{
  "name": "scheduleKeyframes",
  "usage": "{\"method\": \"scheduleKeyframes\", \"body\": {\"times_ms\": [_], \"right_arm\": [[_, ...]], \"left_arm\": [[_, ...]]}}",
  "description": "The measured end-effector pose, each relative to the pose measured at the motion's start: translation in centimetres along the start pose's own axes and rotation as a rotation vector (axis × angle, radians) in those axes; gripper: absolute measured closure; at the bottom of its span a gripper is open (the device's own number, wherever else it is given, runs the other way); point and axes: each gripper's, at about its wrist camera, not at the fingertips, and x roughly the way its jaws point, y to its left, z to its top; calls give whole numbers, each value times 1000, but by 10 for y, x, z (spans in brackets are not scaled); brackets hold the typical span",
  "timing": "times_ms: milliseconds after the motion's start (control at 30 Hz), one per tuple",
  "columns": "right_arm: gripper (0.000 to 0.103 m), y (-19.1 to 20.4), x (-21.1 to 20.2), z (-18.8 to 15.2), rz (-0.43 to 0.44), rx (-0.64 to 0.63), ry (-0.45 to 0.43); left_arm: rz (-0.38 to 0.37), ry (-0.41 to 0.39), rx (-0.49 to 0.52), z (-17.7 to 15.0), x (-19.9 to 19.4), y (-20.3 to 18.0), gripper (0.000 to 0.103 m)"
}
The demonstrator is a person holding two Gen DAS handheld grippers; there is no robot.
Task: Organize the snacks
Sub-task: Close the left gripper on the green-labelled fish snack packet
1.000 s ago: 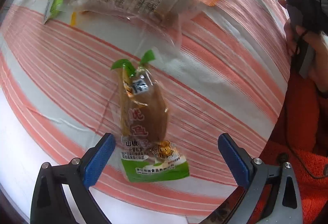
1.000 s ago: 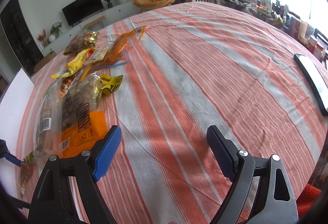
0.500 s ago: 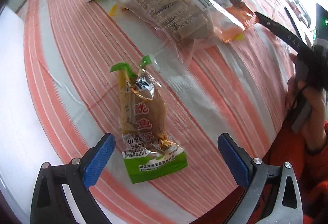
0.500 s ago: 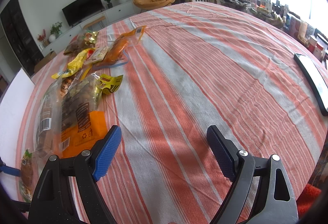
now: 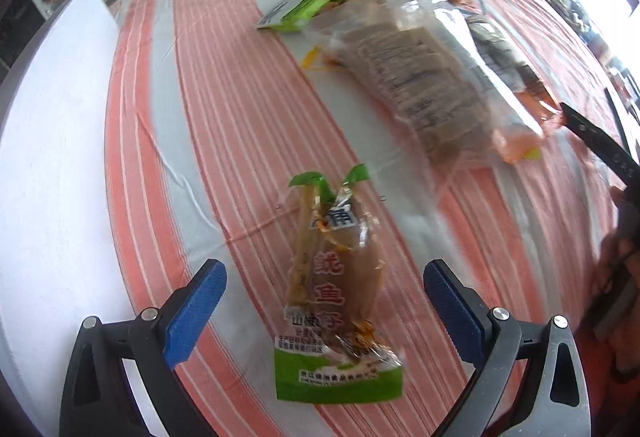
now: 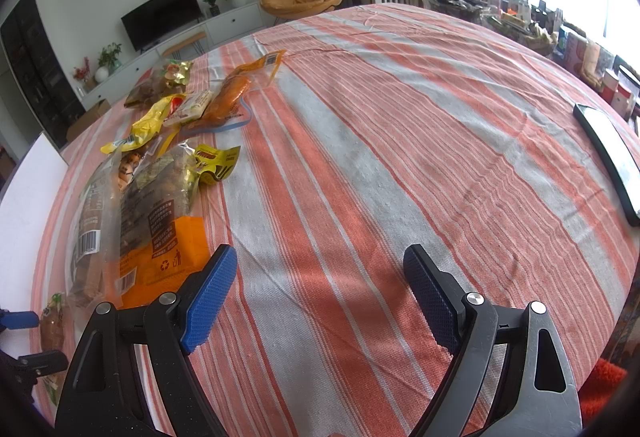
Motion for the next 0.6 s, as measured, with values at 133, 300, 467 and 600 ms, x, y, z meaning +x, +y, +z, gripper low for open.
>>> {"method": "scheduleKeyframes", "body": {"times_ms": [133, 300, 467, 600], "right_arm": [[15, 0, 0, 0, -1, -1, 0], [15, 1, 1, 0, -3, -3, 0], [15, -1, 0, 0, -6, -5, 0], [15, -1, 1, 0, -6, -5, 0]], "left_arm": [[24, -48, -36, -6, -7, 5, 10], [39, -131, -44, -11, -17, 7, 53], [95, -158, -9, -13, -21, -3, 62], [49, -186, -69, -17, -39, 6, 64]]}}
